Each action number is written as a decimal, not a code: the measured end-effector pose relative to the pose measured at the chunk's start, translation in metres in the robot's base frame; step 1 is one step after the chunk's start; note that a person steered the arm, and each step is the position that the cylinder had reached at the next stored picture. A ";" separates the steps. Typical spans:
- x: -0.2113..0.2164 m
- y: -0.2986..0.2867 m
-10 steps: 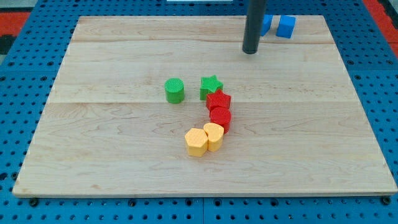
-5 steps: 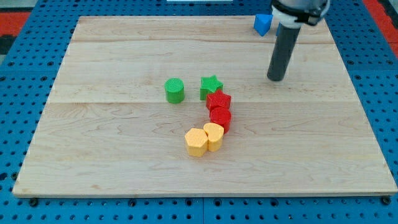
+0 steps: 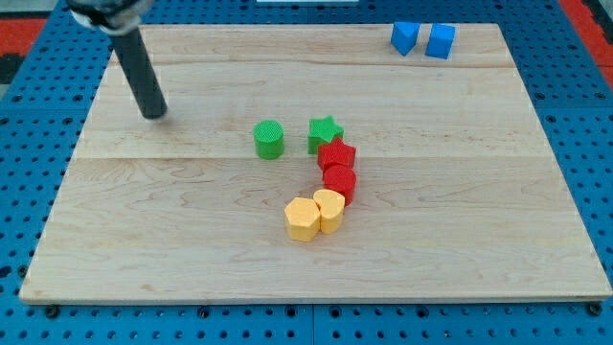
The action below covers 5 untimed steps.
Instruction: Slide the green circle into the green star
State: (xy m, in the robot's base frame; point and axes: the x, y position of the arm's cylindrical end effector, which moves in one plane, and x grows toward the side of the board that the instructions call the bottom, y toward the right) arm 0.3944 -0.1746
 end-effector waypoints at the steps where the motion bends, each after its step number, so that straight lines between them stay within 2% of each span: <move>1: 0.039 0.058; 2: 0.039 0.082; 4: 0.033 0.193; 5: 0.033 0.204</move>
